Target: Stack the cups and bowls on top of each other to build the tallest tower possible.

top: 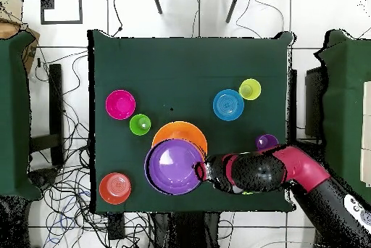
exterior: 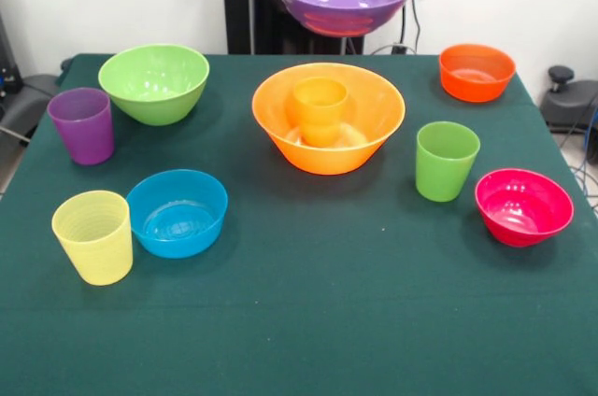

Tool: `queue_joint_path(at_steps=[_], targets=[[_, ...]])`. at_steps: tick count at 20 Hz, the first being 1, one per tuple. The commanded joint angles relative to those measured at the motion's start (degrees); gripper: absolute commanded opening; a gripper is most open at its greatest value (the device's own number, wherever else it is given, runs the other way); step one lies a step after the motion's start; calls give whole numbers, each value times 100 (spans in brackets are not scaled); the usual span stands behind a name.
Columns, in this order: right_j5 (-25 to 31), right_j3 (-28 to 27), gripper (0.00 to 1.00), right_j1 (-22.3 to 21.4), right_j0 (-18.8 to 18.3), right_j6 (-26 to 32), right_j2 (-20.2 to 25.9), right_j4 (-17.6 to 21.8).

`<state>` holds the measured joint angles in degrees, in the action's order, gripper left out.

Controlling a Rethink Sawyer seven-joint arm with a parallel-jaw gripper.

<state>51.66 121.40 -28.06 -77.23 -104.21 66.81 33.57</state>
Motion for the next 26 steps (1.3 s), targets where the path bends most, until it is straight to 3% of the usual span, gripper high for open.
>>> queue_joint_path(at_steps=[1, 8, 13, 16, 18, 26], targets=[[-441, -641, 0, 488, 363, 1270, -317, 647], [-372, -486, 0, 626, 90, 1465, -198, 738], [-62, -550, 0, 862, -153, 1926, -172, 693], [559, -863, 0, 856, -36, 2189, -343, 613], [687, -892, 0, 755, 1, 2155, -357, 654], [530, -1278, 0, 854, 314, 1830, -474, 807]])
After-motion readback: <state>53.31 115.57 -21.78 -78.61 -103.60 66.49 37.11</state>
